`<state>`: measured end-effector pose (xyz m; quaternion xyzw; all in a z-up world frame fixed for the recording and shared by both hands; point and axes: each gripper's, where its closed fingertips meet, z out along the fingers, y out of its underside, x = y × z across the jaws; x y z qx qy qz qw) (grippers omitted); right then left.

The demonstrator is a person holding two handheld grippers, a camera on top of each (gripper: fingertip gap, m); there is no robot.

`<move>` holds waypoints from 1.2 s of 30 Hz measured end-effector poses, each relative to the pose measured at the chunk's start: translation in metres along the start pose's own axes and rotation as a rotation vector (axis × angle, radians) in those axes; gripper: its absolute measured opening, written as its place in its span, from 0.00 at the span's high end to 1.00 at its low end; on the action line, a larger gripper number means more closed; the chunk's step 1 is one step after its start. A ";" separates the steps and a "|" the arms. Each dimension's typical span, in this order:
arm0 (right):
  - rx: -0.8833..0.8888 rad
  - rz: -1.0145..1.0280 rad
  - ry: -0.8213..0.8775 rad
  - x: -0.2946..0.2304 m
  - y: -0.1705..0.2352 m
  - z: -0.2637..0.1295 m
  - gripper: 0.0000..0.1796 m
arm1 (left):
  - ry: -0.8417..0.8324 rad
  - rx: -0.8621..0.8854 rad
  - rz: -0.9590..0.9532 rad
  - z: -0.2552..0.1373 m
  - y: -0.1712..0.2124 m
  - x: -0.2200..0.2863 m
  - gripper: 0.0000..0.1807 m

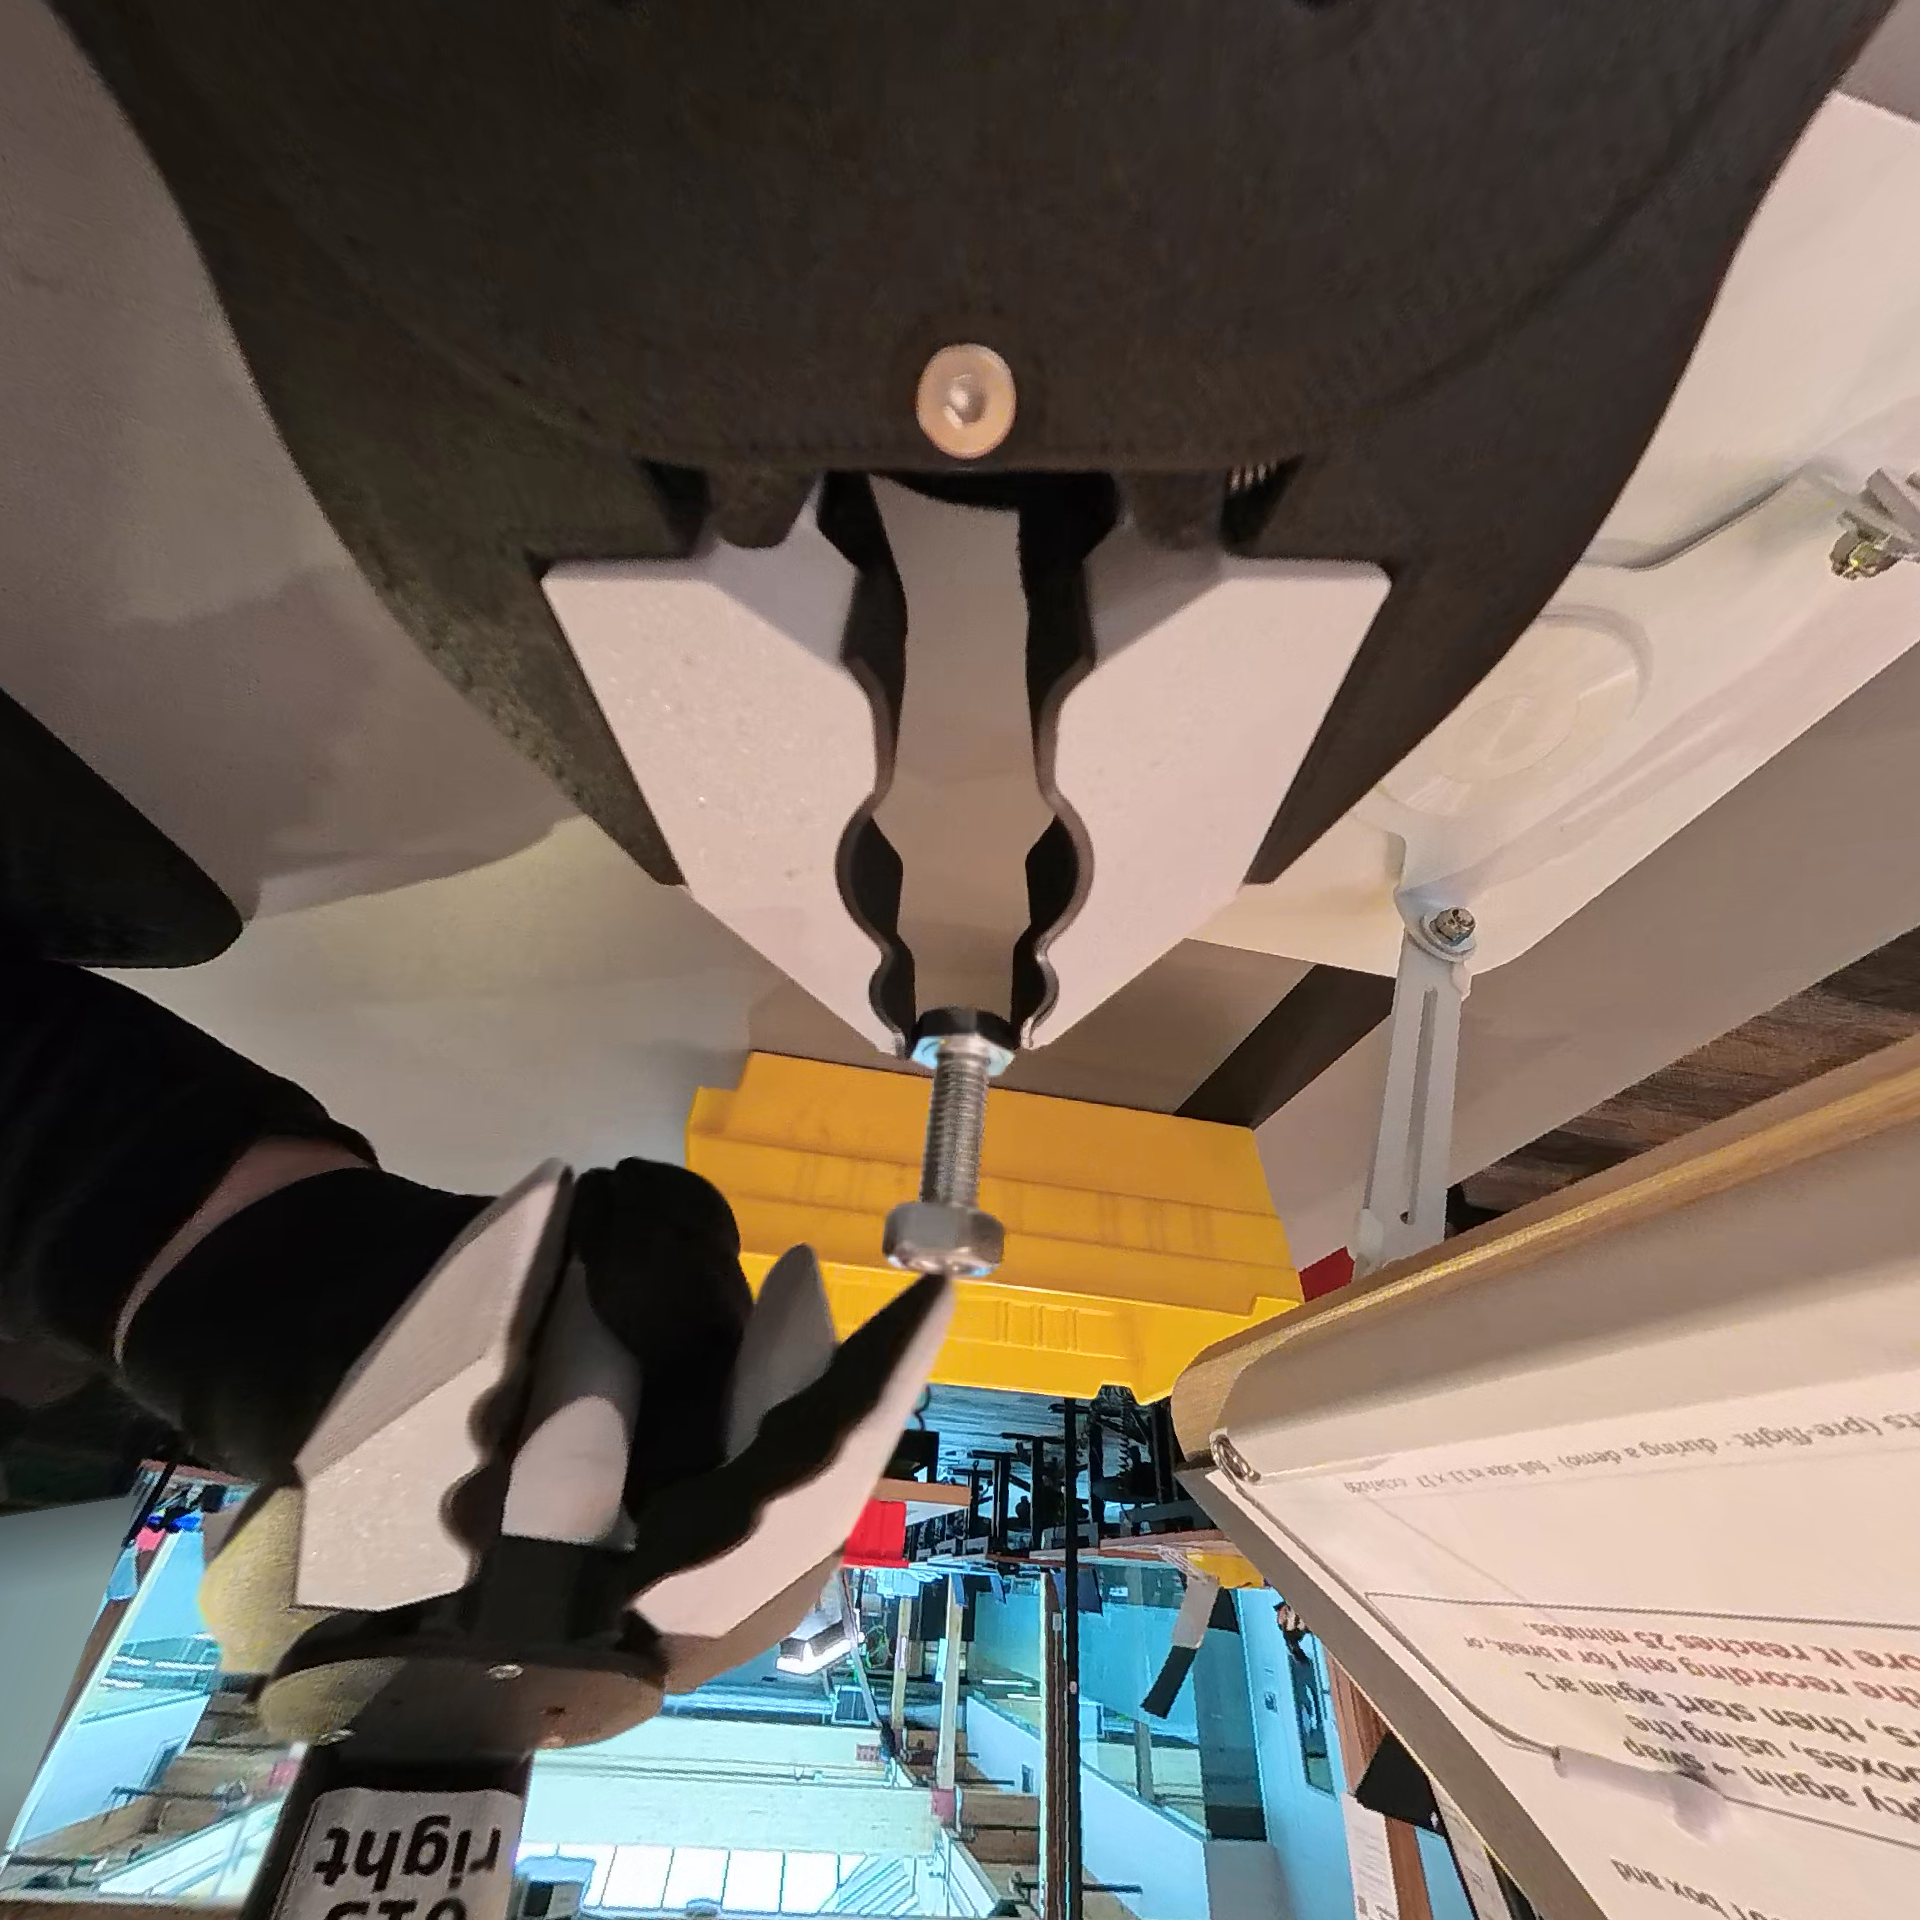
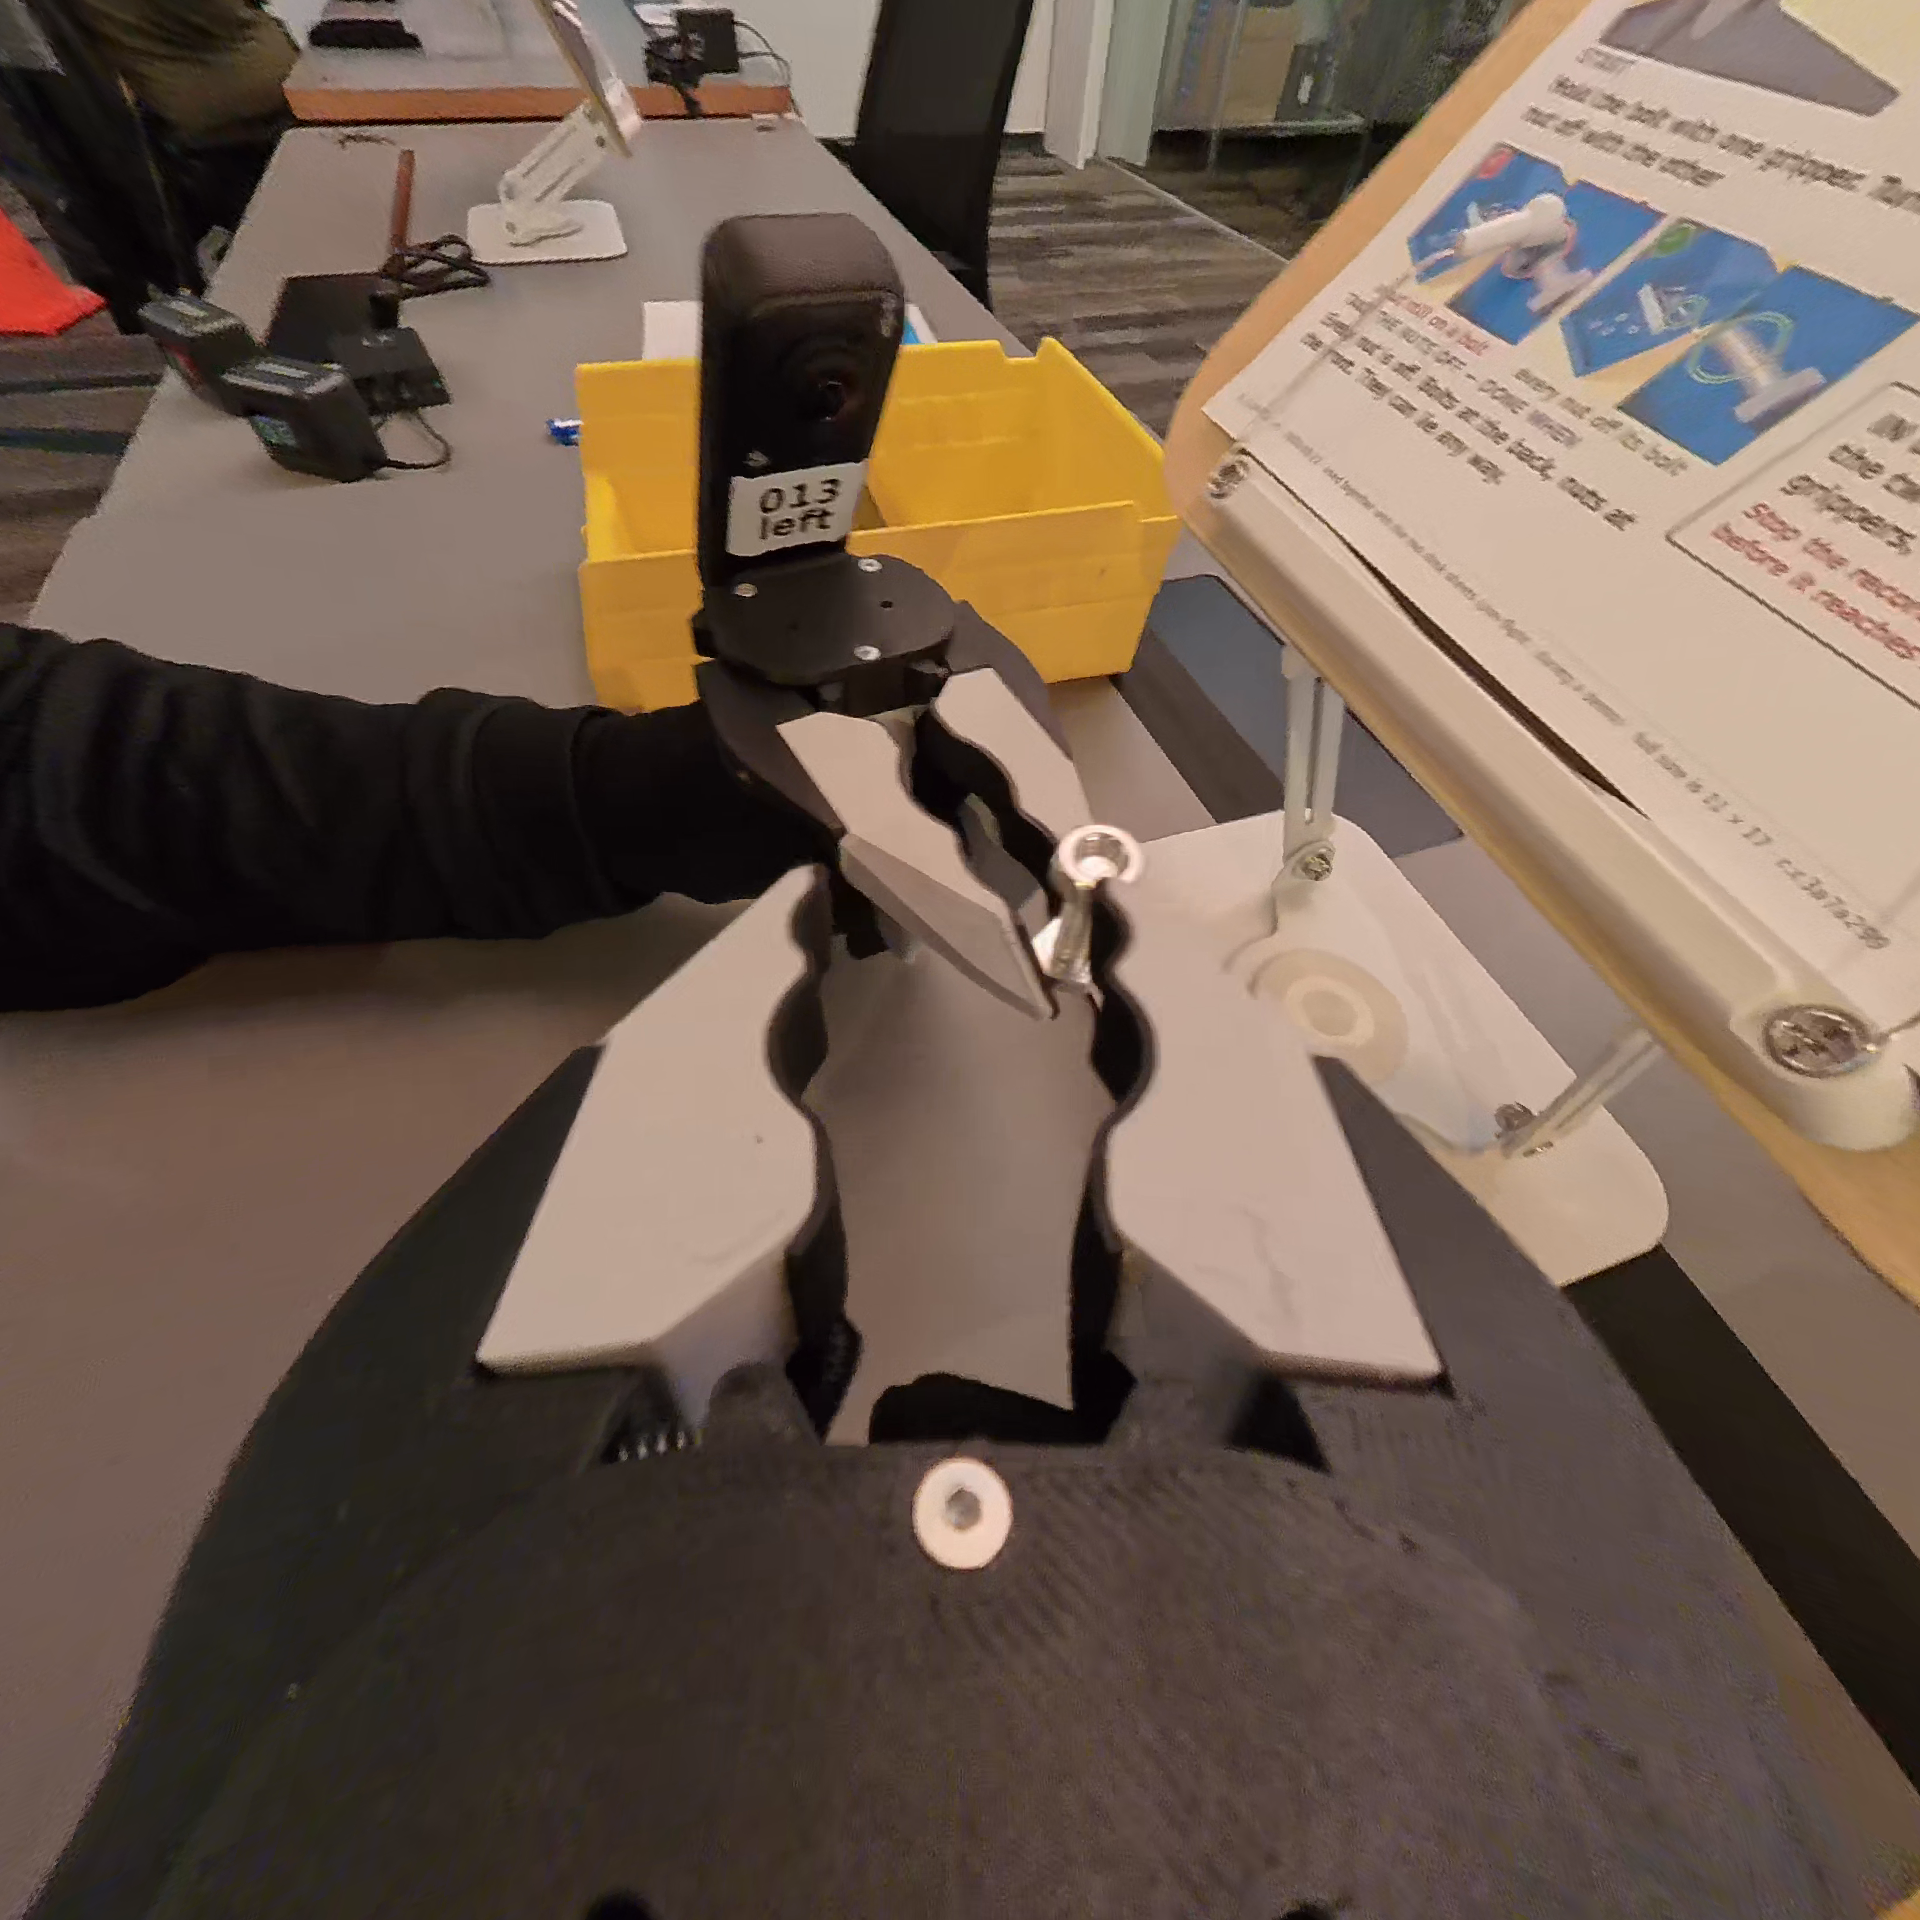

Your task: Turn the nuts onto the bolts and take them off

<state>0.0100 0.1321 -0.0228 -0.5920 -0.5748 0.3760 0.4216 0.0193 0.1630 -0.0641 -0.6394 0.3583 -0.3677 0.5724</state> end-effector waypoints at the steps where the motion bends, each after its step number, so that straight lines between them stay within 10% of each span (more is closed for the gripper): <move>1: -0.001 -0.001 -0.024 -0.004 0.000 -0.001 0.81 | 0.001 0.006 -0.002 0.000 -0.001 0.000 0.91; 10: -0.008 0.040 0.009 0.007 0.005 0.001 0.67 | 0.003 0.010 -0.004 0.000 -0.002 0.001 0.91; 14: -0.016 -0.018 -0.061 -0.013 0.004 0.002 0.84 | 0.002 0.012 -0.005 0.000 -0.002 0.000 0.91; 21: 0.014 0.043 0.044 0.012 0.001 -0.001 0.67 | 0.003 0.008 -0.003 0.001 -0.001 0.001 0.91; 27: 0.001 0.017 0.010 0.001 0.002 0.008 0.68 | 0.002 0.009 0.000 0.002 -0.002 0.001 0.91; 30: -0.035 0.019 -0.023 -0.005 0.008 0.006 0.84 | -0.001 0.011 0.002 0.001 -0.003 0.001 0.91; 36: -0.005 0.022 0.035 0.006 0.003 0.000 0.75 | -0.009 0.019 -0.002 -0.001 -0.005 -0.001 0.91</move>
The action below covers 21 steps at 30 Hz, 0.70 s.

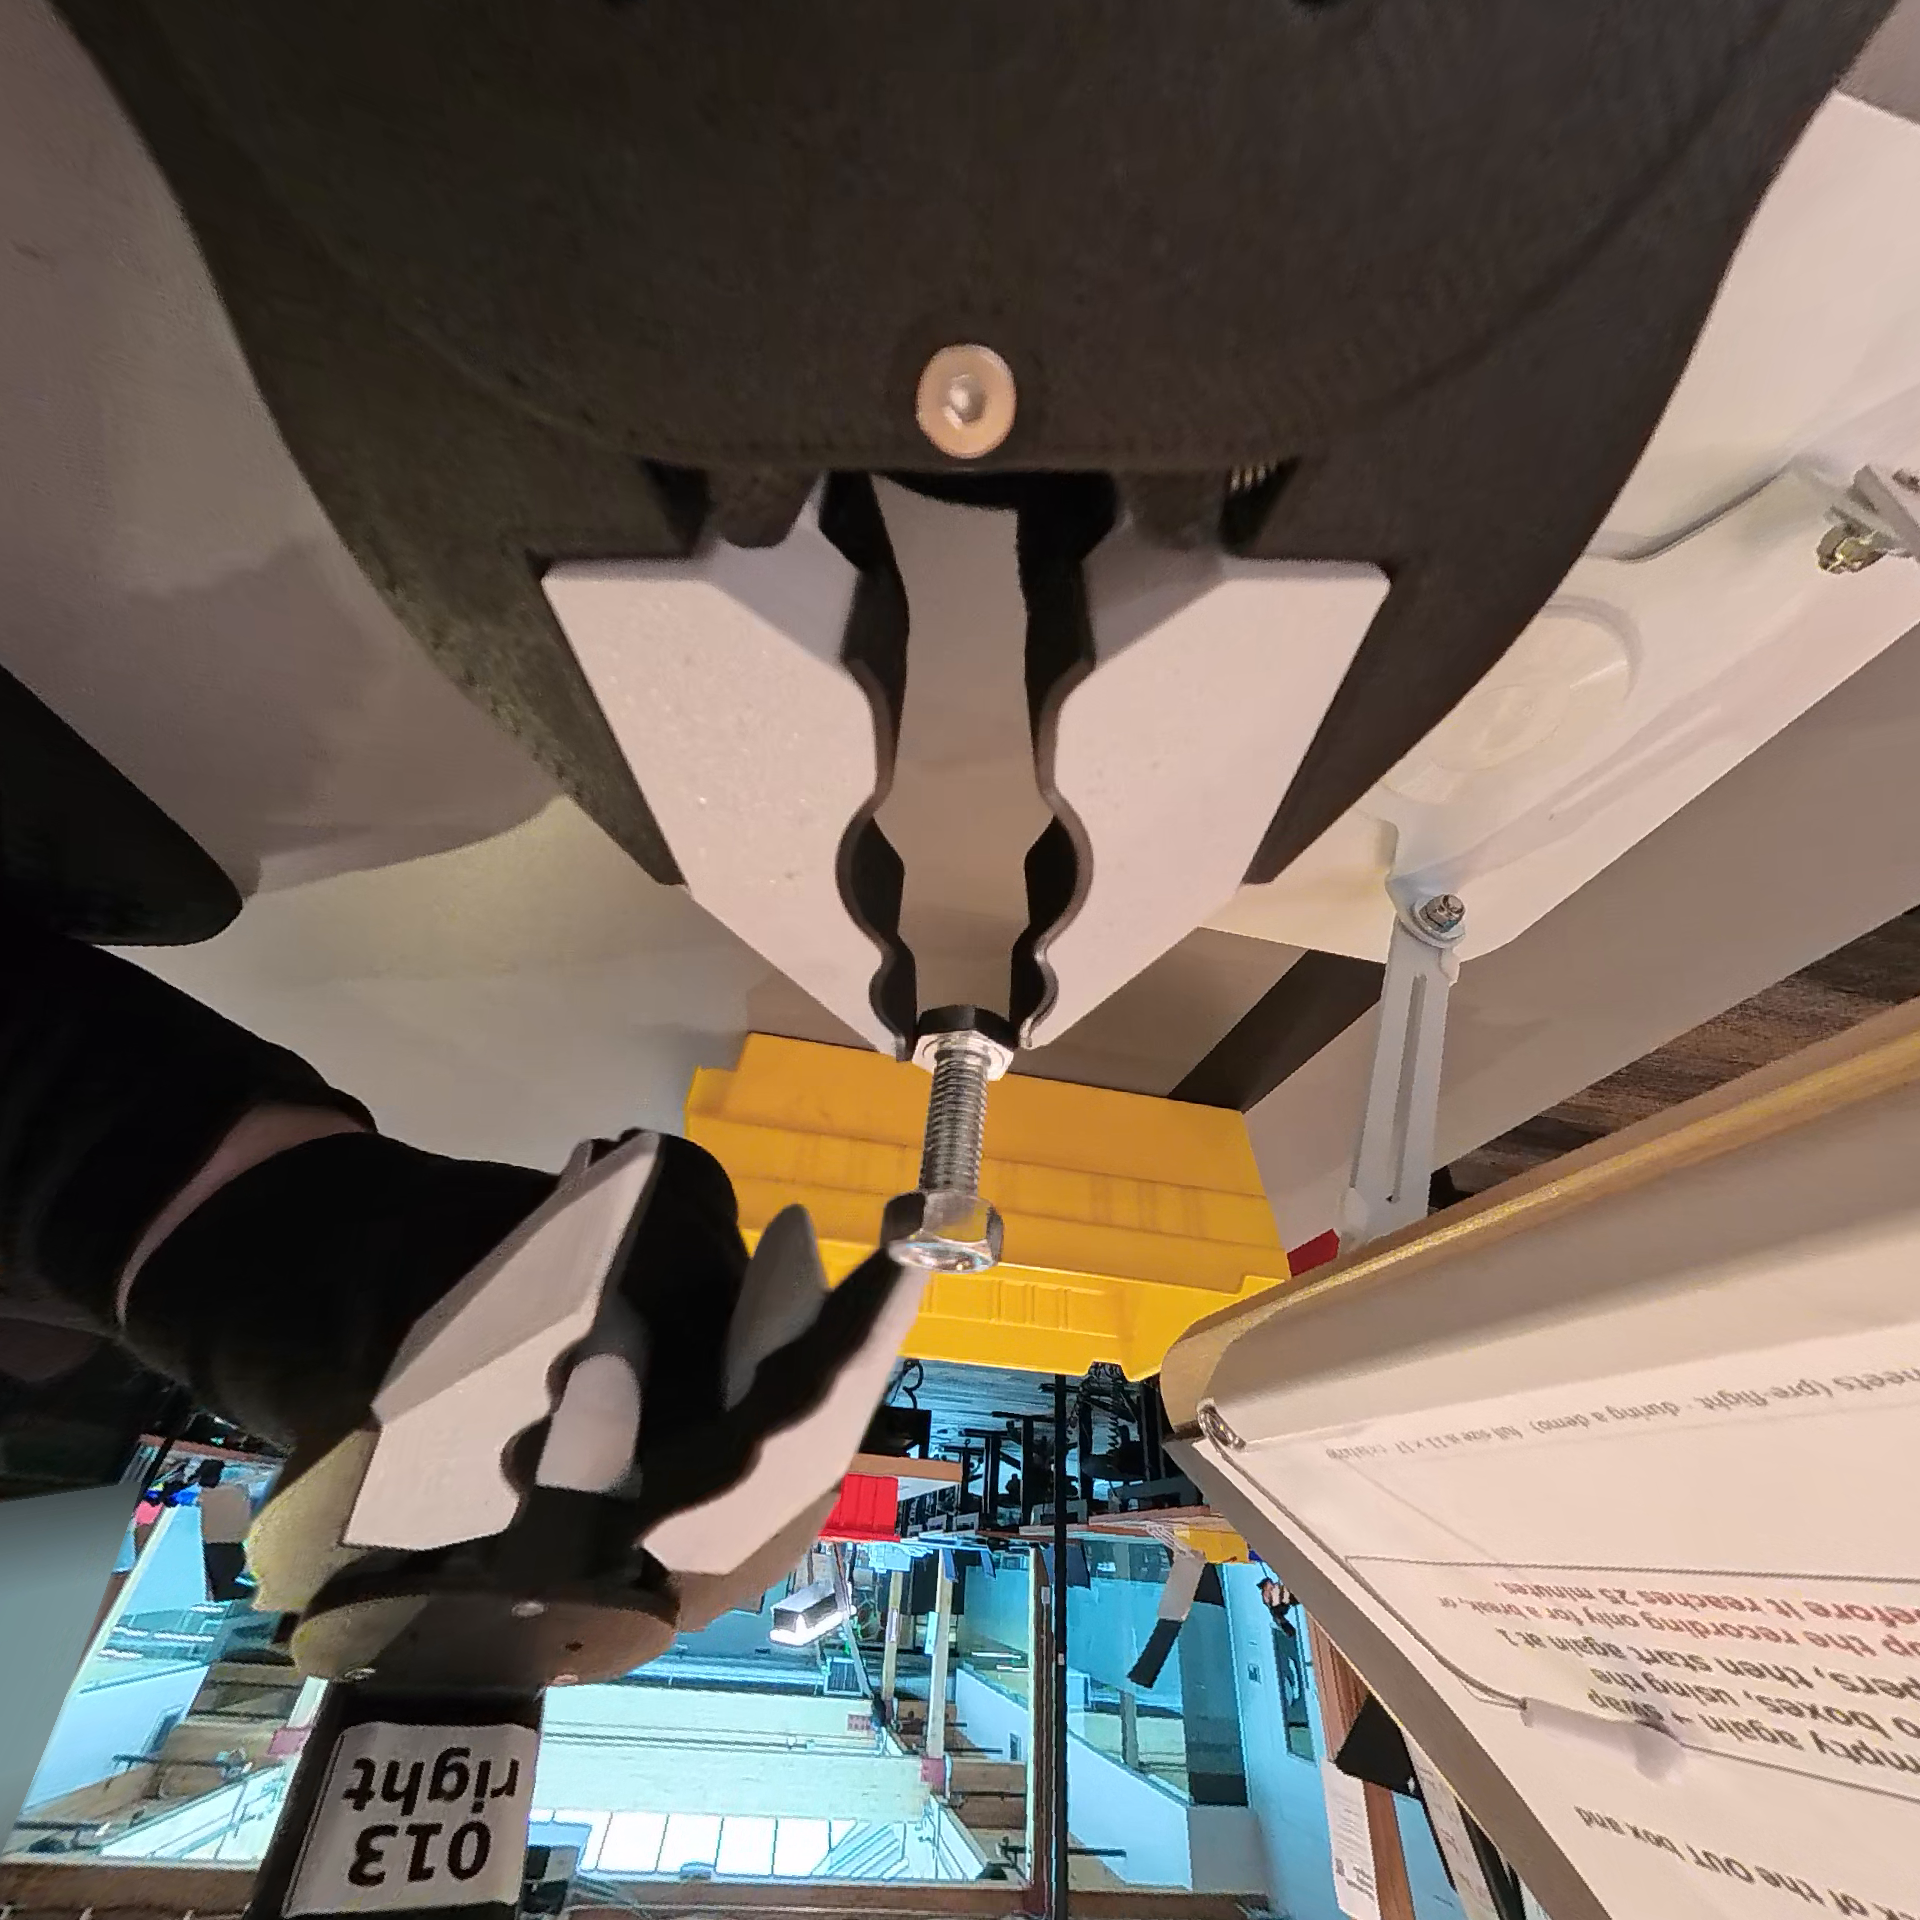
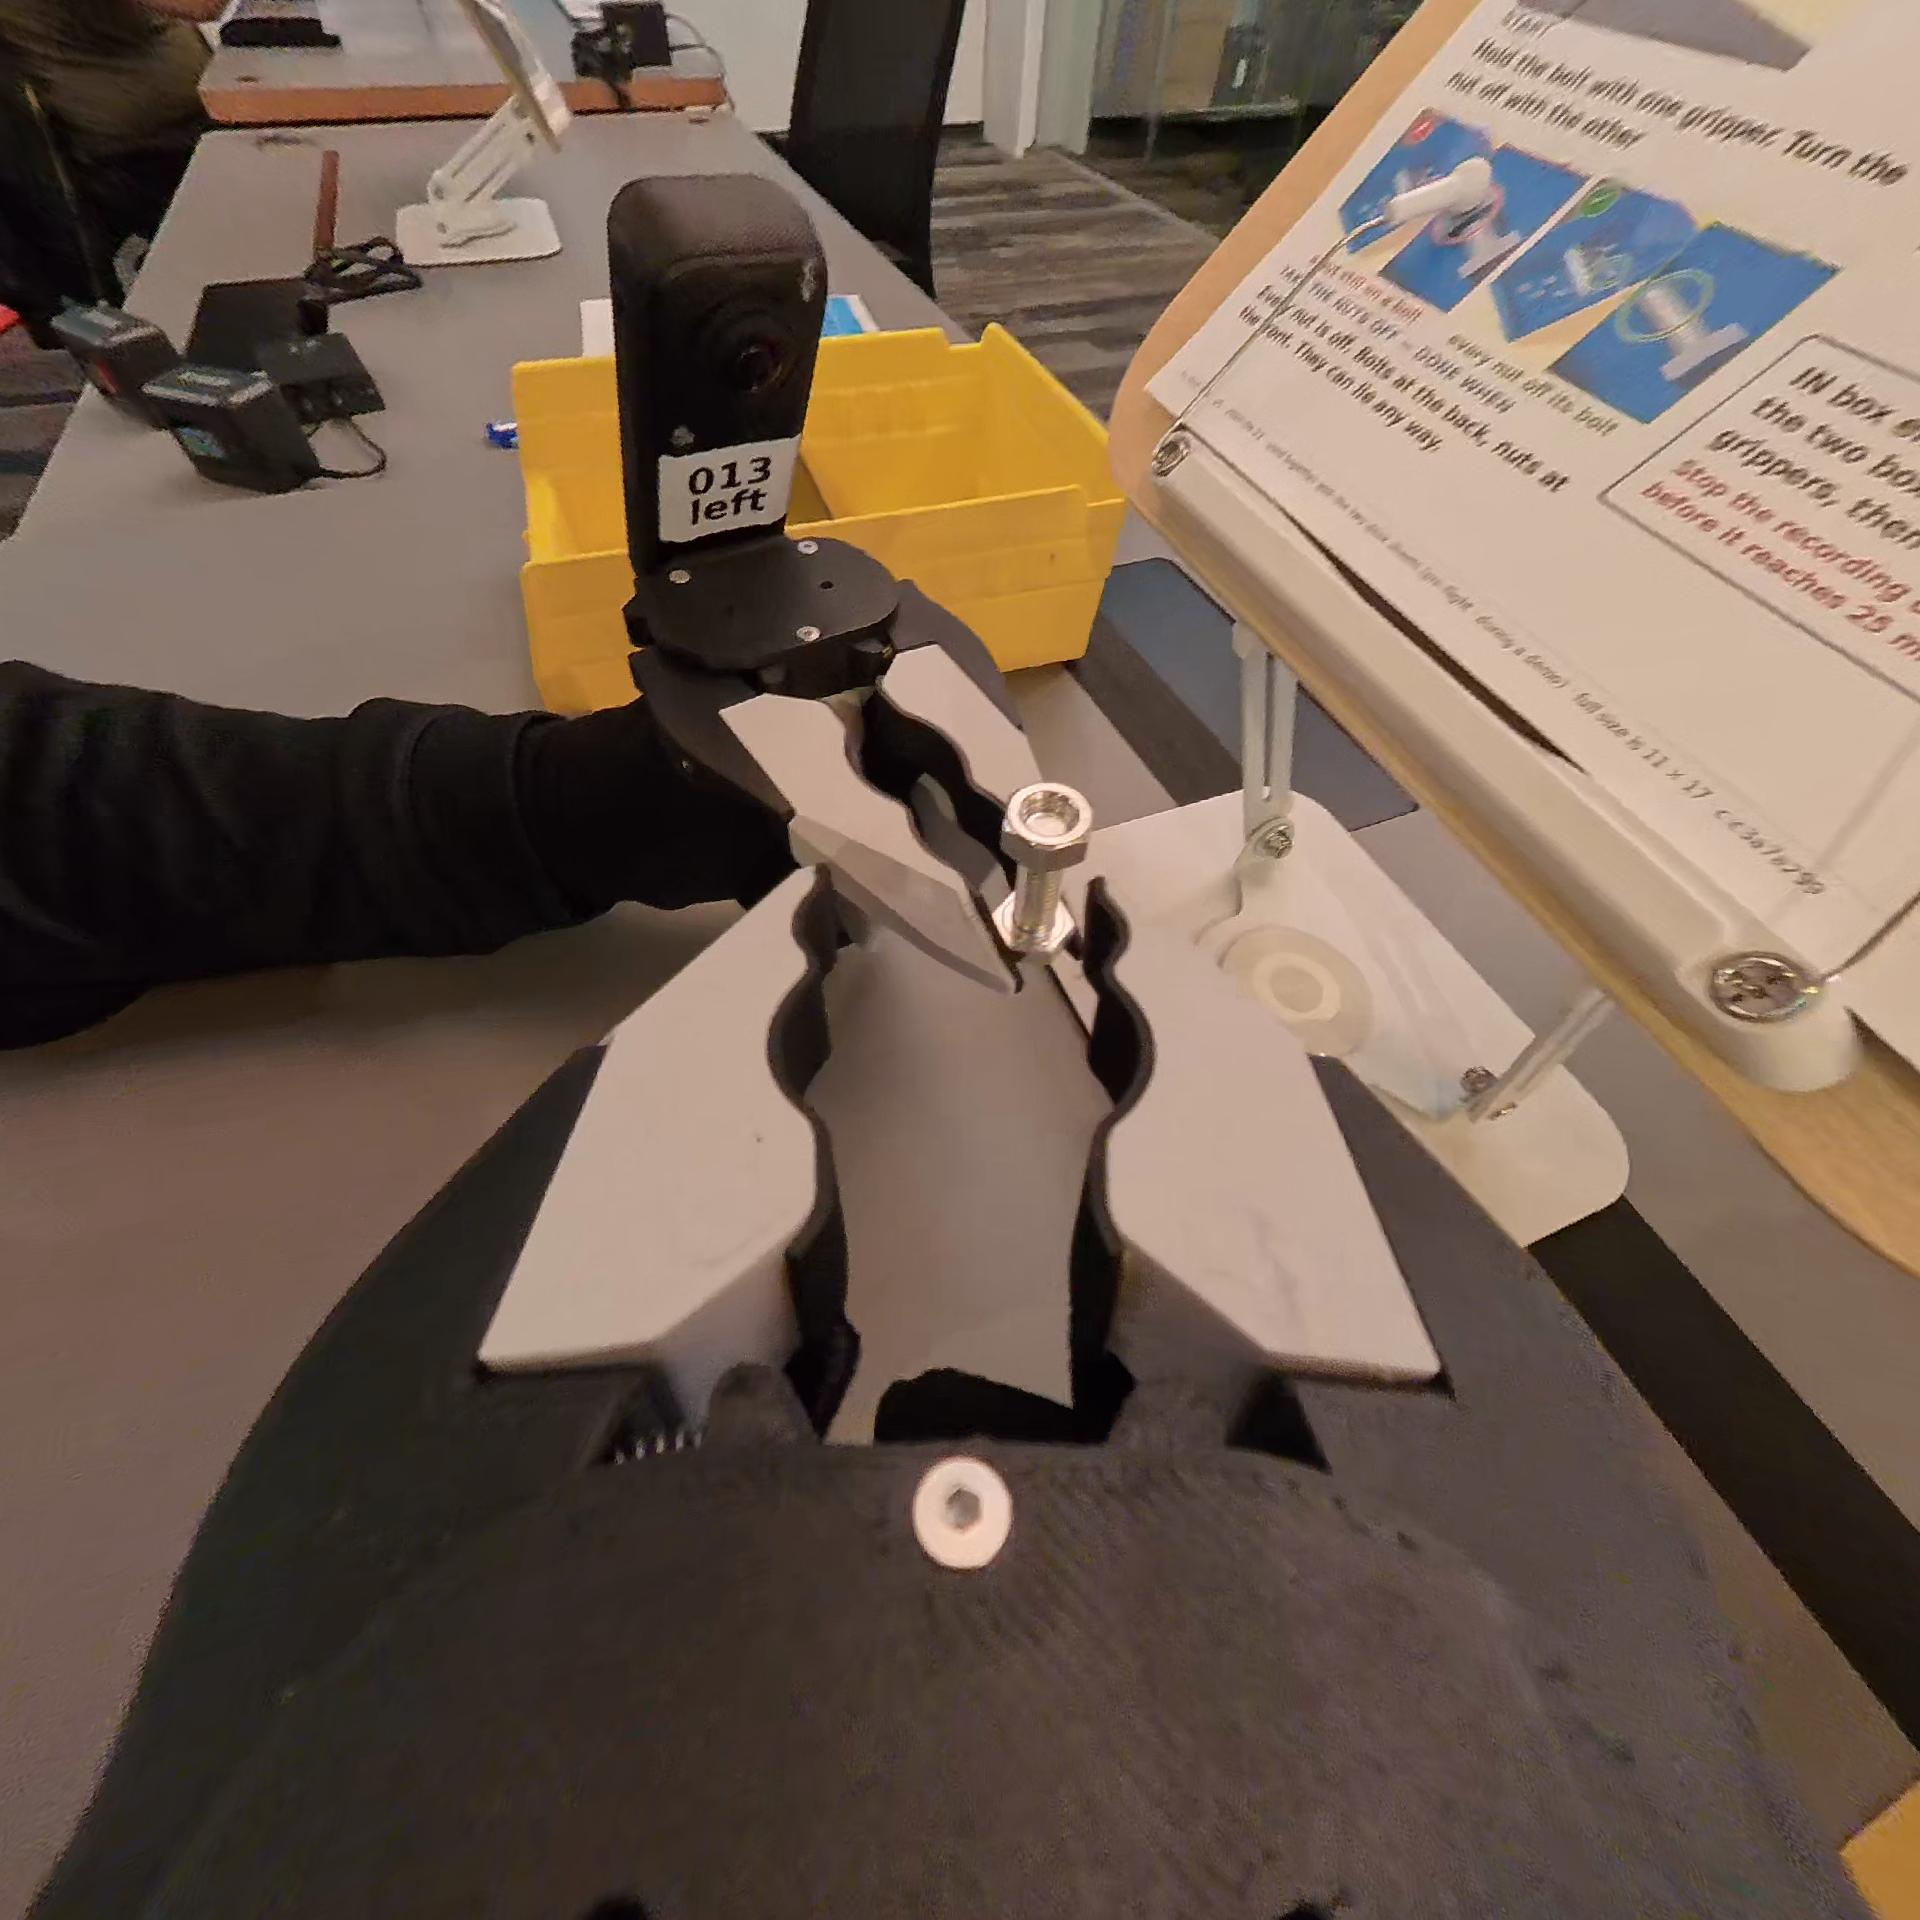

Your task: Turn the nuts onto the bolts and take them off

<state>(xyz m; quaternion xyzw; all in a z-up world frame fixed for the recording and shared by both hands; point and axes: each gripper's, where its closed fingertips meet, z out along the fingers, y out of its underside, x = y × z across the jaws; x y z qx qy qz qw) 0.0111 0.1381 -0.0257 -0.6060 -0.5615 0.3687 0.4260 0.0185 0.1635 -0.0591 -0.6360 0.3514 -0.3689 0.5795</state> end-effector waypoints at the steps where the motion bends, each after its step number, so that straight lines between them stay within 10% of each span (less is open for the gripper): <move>1: 0.009 -0.002 0.008 0.002 -0.002 0.000 0.73 | 0.003 0.000 -0.002 0.000 0.000 0.000 0.91; 12: 0.015 -0.037 -0.057 -0.013 -0.003 0.002 0.87 | 0.006 -0.006 -0.012 0.000 0.002 0.000 0.91; 21: 0.042 -0.025 -0.001 0.001 -0.006 0.003 0.77 | 0.012 -0.015 -0.009 0.002 0.003 0.002 0.91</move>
